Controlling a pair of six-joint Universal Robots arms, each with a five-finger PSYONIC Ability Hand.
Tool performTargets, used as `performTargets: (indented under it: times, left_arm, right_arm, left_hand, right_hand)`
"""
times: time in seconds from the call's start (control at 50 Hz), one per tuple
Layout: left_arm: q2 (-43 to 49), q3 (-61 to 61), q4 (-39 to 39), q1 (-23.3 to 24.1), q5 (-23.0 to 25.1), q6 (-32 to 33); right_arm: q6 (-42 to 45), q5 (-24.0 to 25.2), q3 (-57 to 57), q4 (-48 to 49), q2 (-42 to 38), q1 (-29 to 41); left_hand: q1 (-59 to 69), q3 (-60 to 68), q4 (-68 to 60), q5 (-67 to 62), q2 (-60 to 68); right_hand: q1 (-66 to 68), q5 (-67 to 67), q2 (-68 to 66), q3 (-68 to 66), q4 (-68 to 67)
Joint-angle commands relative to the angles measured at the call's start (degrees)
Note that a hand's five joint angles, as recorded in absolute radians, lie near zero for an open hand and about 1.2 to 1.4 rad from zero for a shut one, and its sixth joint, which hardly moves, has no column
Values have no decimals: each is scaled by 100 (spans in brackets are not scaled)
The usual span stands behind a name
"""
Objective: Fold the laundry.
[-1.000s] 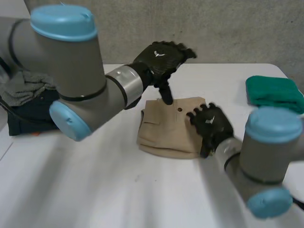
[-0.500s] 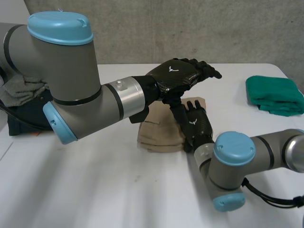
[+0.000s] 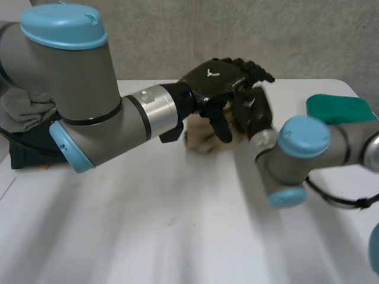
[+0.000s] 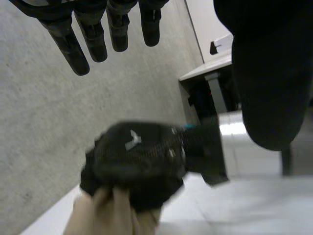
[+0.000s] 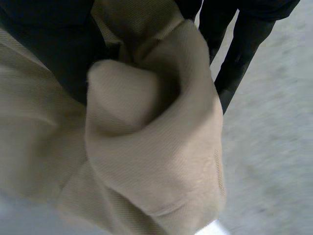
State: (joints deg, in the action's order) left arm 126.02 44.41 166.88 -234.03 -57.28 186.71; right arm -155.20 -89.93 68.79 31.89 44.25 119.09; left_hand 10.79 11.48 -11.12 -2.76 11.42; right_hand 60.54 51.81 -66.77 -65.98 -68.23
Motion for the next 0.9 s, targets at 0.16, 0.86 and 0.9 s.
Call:
performTargets:
  times: [0.16,0.86,0.9]
  left_arm:
    - [-588,-29,1013,-117,-652,-925]
    - [-307,384,1066,-47,-688,-1101]
    - [-333,402,1057,-47,-688,-1101]
  right_arm:
    - [-810,599,-1719,528,260,-2134]
    - [-3254,3307,-2880,1697,-2729,-4640]
    - [-3219,3307,-2792,1698,-2738,-4649]
  left_hand:
    - [-23,-93,57,221,-87]
    - [10,-59,23,187,-53]
    - [10,-59,23,187,-53]
  right_hand:
    - [1946,1819,-1323,-1402,-1177]
    - [1946,1819,-1323,-1402,-1177]
    - [1946,1819,-1323,-1402,-1177]
